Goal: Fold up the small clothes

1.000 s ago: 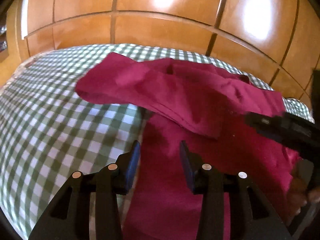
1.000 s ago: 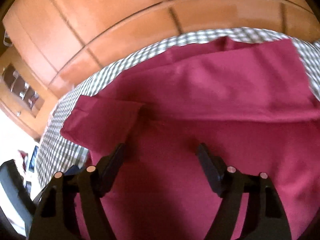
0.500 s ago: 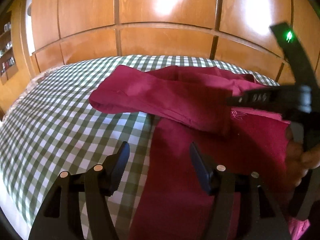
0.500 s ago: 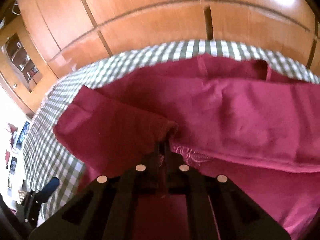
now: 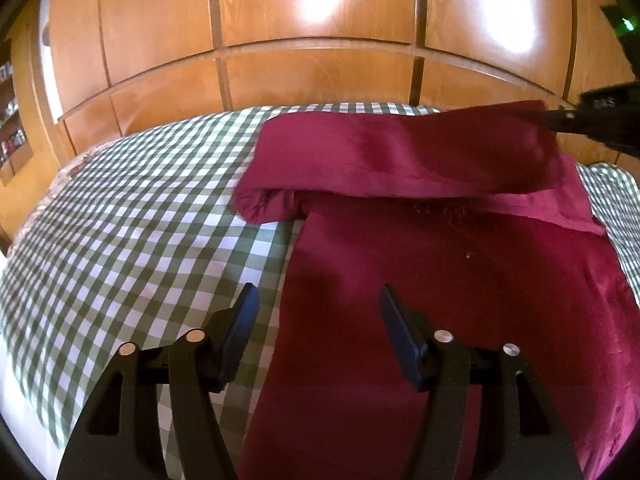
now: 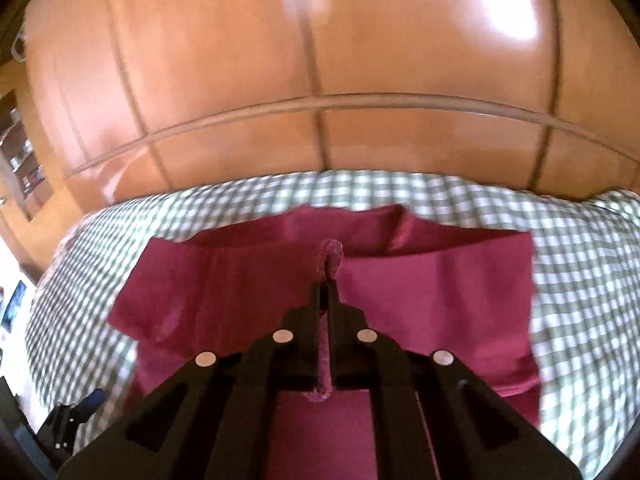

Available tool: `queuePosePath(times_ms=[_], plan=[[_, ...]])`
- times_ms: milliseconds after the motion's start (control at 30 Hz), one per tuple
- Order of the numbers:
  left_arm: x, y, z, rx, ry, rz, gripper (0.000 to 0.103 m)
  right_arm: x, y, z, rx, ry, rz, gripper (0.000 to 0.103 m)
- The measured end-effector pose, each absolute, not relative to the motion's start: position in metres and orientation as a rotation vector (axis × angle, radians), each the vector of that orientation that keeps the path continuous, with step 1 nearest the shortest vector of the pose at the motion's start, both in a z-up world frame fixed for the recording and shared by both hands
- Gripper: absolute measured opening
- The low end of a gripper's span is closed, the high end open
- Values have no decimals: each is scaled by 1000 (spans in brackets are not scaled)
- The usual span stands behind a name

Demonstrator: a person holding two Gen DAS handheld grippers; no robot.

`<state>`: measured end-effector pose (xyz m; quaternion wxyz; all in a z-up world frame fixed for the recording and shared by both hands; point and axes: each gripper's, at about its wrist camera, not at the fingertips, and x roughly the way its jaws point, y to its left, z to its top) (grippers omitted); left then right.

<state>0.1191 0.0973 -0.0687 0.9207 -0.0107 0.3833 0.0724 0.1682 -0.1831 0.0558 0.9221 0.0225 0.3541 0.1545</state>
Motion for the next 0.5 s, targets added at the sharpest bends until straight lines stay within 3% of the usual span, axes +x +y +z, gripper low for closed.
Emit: queuePosePath(times_ms=[33,500], plan=[[121,98,-68,-22,783,156,74,171,-191,56,50,727,297,3],[212,121,-69,5,856,286,74,184,-253,96,124,654,221,2]])
